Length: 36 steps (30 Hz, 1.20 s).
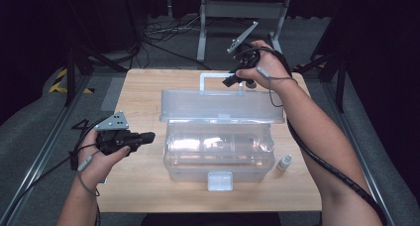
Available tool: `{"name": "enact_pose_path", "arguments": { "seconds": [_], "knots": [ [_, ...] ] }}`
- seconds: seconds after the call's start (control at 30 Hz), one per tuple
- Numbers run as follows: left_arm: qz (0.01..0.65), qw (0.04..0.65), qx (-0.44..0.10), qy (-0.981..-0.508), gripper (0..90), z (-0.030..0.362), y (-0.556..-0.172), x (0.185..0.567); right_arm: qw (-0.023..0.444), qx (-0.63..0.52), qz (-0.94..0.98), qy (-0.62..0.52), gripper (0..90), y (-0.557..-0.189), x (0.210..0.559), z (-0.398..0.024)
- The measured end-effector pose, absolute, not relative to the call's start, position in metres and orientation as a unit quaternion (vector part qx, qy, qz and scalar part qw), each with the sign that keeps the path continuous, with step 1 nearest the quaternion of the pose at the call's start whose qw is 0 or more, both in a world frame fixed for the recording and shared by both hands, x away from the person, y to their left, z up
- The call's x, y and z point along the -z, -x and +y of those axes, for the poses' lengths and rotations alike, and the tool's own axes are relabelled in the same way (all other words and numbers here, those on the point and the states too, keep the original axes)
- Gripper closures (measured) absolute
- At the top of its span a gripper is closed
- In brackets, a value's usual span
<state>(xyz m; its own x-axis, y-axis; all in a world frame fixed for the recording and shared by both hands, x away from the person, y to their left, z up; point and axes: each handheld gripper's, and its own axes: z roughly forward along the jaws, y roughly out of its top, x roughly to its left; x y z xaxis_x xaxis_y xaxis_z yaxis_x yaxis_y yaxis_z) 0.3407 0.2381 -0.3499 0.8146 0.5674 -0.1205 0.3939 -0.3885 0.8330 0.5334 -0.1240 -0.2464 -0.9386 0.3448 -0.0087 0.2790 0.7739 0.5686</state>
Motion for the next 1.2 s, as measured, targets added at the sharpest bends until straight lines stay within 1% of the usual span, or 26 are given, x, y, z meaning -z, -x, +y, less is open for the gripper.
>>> {"name": "enact_pose_path", "arguments": {
  "seconds": [0.07,0.17,0.37,0.47,0.8,0.9,1.2],
  "knots": [
    [0.281,0.483,-0.083,-0.825,89.8,0.23,-0.341,0.347,0.056,-0.293,0.94,-0.167,69.0,-0.533,0.247,-0.124],
    [0.273,0.49,-0.087,-0.823,89.9,0.22,-0.344,0.345,0.057,-0.292,0.94,-0.167,68.9,-0.533,0.246,-0.124],
    [0.279,0.511,-0.09,-0.808,89.9,0.211,-0.35,0.348,0.057,-0.293,0.939,-0.169,68.8,-0.532,0.247,-0.124],
    [0.279,0.519,-0.1,-0.802,89.9,0.207,-0.351,0.348,0.057,-0.295,0.939,-0.169,68.8,-0.532,0.247,-0.125],
    [0.288,0.543,-0.128,-0.779,89.9,0.206,-0.349,0.342,0.056,-0.295,0.938,-0.172,68.7,-0.531,0.247,-0.125],
    [0.29,0.541,-0.137,-0.777,89.9,0.205,-0.348,0.341,0.058,-0.295,0.938,-0.173,68.7,-0.531,0.247,-0.124],
    [0.29,0.542,-0.136,-0.777,90.0,0.205,-0.348,0.341,0.057,-0.296,0.937,-0.177,68.1,-0.531,0.247,-0.125]
  ]
}}
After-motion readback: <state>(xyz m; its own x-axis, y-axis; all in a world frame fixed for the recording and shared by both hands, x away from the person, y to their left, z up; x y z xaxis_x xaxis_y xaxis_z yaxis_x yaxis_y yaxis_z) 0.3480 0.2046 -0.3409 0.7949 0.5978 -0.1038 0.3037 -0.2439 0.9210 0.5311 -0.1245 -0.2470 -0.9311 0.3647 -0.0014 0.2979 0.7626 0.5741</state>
